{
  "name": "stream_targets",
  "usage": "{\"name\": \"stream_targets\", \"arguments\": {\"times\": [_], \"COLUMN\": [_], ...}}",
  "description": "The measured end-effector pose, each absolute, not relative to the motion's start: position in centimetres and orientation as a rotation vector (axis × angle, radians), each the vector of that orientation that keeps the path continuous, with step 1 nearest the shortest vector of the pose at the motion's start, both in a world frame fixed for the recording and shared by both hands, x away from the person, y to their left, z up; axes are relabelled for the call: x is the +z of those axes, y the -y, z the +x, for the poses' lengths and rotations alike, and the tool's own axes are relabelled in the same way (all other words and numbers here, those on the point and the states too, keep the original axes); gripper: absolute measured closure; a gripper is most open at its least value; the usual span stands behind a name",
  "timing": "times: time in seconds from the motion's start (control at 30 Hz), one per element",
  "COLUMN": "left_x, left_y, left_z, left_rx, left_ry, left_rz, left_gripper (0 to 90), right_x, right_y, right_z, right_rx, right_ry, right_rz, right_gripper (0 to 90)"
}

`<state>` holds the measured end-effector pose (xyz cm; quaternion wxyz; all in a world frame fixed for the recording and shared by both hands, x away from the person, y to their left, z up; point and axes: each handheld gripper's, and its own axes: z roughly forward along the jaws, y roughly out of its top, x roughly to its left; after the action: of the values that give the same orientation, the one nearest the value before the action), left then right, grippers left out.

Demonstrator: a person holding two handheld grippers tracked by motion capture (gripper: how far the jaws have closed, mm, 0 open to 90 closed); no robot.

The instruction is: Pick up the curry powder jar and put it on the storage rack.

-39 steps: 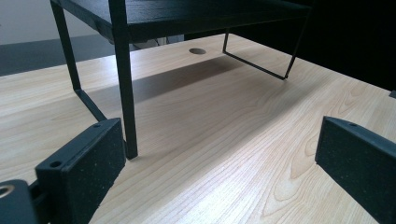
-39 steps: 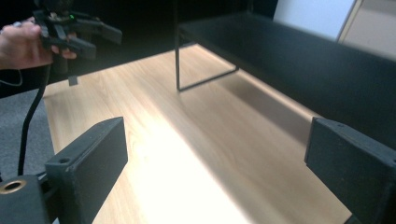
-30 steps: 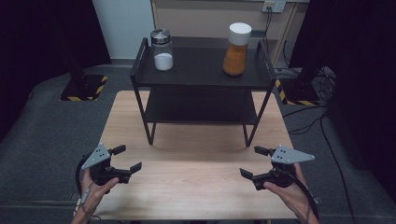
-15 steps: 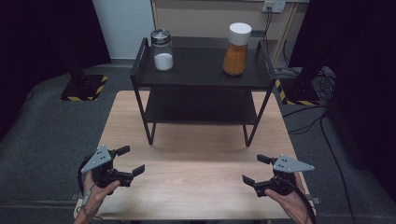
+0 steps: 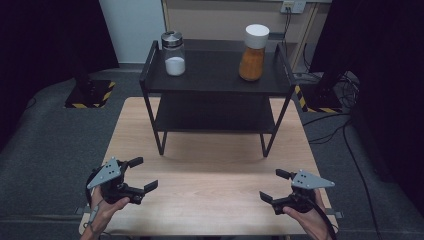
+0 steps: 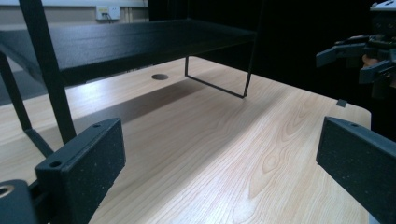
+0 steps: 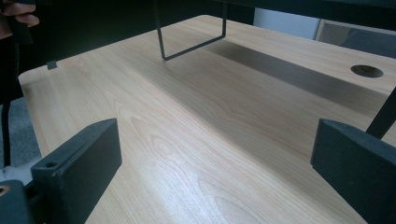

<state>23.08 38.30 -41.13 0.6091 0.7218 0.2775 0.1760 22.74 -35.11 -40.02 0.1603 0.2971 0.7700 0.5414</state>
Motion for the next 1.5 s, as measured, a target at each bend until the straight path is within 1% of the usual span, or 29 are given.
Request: {"name": "stream_targets", "arguments": {"times": [0.37,0.83,1.5], "left_x": [-41.2,-41.5,-41.7], "left_y": [-38.1,-38.0,-38.1], "left_z": [22.6,22.0,21.9], "left_rx": [0.439,0.506,0.524], "left_ry": [-0.631,-0.682,-0.711], "left_rz": [1.647,1.606,1.579], "left_gripper": [0.1,0.0,0.0], "right_x": [-40.8,-41.5,-42.0], "right_y": [36.1,37.1,37.3], "right_z": [21.5,20.9,20.9], "right_rx": [1.575,1.597,1.645], "right_ry": [-2.088,-1.969,-1.929], "right_rz": [0.904,0.981,0.998], "right_gripper": [1.3,0.9,1.1]}}
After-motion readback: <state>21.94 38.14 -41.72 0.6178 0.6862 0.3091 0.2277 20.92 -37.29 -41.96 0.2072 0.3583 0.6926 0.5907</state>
